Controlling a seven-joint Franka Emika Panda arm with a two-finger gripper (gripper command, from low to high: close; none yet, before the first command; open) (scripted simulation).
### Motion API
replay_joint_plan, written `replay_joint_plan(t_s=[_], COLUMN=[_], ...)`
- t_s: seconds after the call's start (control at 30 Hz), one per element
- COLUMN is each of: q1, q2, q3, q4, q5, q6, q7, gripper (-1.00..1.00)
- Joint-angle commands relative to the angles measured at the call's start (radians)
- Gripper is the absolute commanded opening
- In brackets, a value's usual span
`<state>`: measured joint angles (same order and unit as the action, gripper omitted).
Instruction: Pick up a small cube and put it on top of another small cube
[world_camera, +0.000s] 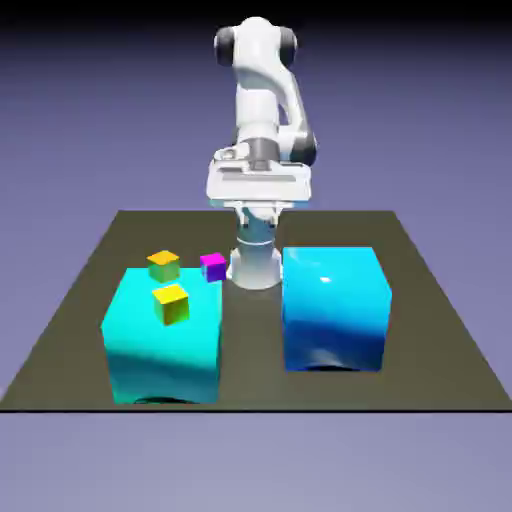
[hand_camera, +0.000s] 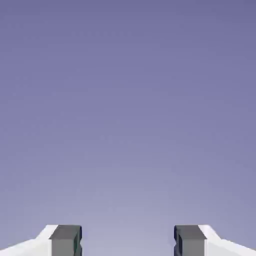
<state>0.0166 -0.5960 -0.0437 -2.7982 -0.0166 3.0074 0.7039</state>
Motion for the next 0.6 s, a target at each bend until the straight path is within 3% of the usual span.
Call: replay_joint_plan(t_s=[0.0,0.57], q1=[0.004,0.069], q2=[-0.022,-0.388], q3=[-0.036,-0.652], q4=[0.01,0.177], q5=[-0.014,-0.247], q6=[-0.025,-0.441], q7=[-0.031,-0.554], gripper=[0.0,0.0])
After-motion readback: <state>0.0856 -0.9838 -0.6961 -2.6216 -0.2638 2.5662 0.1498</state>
